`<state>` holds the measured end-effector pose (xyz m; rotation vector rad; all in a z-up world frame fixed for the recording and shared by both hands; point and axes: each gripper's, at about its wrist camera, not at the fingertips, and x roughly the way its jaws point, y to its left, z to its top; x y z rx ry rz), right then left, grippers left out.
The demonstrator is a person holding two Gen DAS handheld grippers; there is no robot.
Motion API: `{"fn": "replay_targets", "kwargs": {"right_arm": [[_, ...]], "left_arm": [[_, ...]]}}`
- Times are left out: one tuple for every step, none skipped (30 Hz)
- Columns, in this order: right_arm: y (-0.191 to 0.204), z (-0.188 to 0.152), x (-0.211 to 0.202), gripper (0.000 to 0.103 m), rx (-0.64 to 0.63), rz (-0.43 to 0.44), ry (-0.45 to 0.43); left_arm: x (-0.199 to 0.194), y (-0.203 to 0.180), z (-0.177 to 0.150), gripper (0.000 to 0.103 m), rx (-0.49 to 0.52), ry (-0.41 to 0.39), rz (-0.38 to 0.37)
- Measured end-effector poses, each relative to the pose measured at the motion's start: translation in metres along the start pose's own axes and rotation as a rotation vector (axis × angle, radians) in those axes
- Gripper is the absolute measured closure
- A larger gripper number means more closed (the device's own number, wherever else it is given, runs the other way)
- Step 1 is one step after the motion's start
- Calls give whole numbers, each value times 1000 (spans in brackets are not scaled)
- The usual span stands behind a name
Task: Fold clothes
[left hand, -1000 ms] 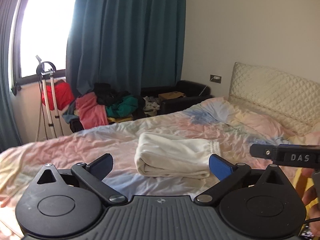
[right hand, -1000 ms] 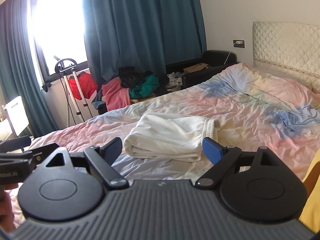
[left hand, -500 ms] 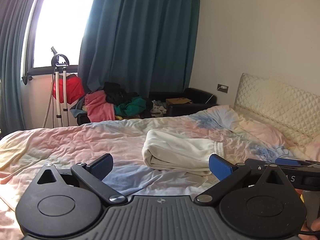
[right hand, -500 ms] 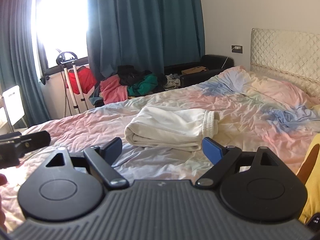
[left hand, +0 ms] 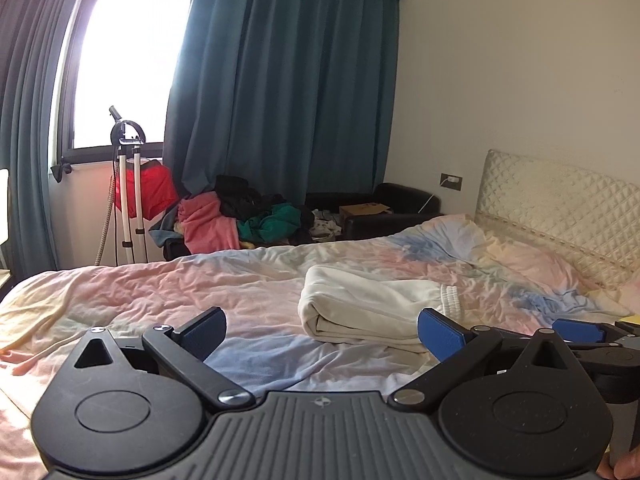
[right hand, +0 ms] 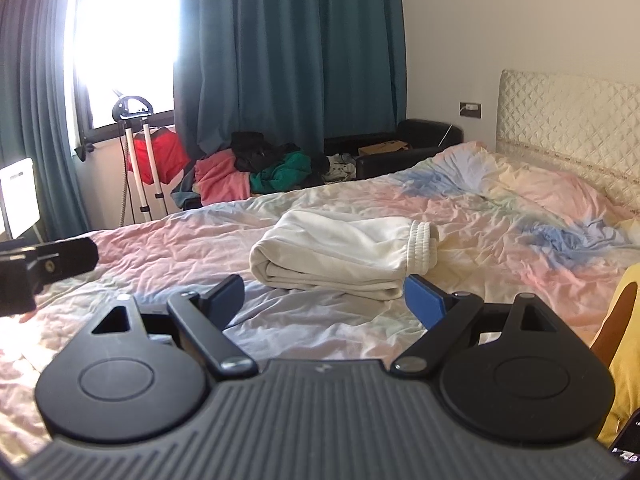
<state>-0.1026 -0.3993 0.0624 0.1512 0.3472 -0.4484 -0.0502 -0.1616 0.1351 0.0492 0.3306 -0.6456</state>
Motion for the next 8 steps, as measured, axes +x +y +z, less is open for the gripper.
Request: {"fn": "replay_targets", "kwargs": {"right_arm": [[0,0,-1,14,0,-1,-2],[1,1,-2,14,2,-3,-4],[1,1,-2,14,4,-4,-5],[0,2,-3,14,7,-5,-4],[0,2,-4,14,9,-7,-5],[0,2,-4,14,9,-9,-5],[0,2,-5,14,9,-8,-1],[0,2,-5,14,10,-8,5]], "left_arm": [[0,1,0,0,-2,0,-2],[-1,1,0,0,2,-3,2],[-2,1,0,0,6,-6,7],[-2,1,0,0,5,-4,6],[-2,1,0,0,5,-3,4],[-2,1,0,0,4,-1,3],[-2,1,-1,0,3,0,3],[-2,1,-1,0,3,1,3]]}}
